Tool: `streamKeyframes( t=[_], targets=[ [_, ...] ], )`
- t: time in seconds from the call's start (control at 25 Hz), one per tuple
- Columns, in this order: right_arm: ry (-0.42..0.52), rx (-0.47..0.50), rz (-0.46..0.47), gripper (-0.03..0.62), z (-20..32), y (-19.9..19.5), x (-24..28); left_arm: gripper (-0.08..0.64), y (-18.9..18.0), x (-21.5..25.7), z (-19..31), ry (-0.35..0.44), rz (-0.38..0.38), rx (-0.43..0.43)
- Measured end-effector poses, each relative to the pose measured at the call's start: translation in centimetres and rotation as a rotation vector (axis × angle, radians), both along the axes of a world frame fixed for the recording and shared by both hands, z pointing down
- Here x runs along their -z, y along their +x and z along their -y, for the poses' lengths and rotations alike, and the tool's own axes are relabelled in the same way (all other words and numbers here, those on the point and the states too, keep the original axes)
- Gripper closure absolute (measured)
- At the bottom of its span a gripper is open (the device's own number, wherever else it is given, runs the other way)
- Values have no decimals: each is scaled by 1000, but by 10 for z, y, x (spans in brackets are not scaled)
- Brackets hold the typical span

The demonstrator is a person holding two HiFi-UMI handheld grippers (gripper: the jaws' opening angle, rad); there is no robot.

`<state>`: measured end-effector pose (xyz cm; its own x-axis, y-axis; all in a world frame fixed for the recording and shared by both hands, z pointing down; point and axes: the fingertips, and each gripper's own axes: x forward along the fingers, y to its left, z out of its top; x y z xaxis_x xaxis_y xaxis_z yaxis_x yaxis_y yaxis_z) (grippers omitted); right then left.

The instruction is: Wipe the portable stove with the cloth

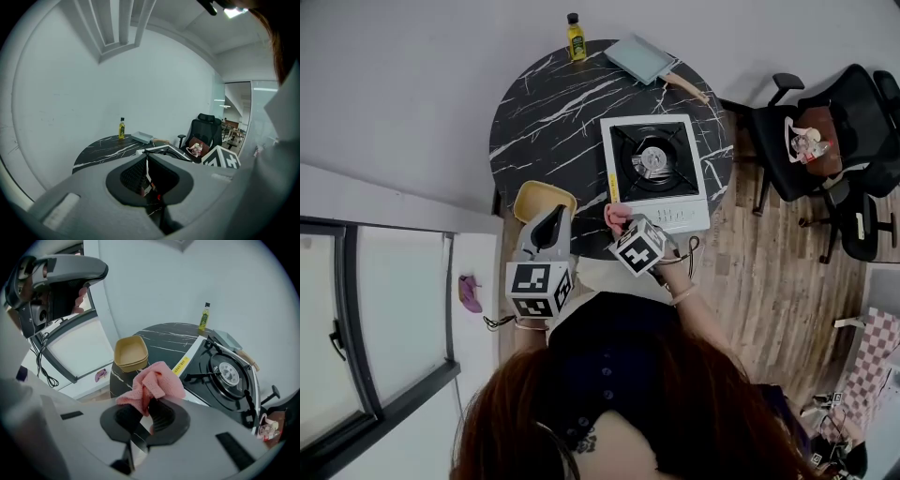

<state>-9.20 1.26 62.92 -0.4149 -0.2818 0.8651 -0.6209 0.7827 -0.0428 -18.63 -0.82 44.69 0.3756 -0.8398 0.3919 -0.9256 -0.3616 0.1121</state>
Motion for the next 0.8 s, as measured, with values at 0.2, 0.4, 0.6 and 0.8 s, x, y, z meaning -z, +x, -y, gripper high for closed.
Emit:
streamKeyframes(
  t=[0.2, 0.4, 0.6, 0.8],
  targets=[
    [-12, 10, 12, 558, 2, -5, 0, 546, -6, -2, 3, -1, -2, 1],
    [17, 0, 15, 558, 9, -11, 1, 546, -5, 2, 6, 6, -2, -7],
    [25, -16, 3, 558, 18, -16, -1, 546, -12, 3, 8, 9, 4, -2],
    [24, -39, -3, 558, 27, -21, -1, 546, -21, 3, 11, 10, 7, 8]
  ],
)
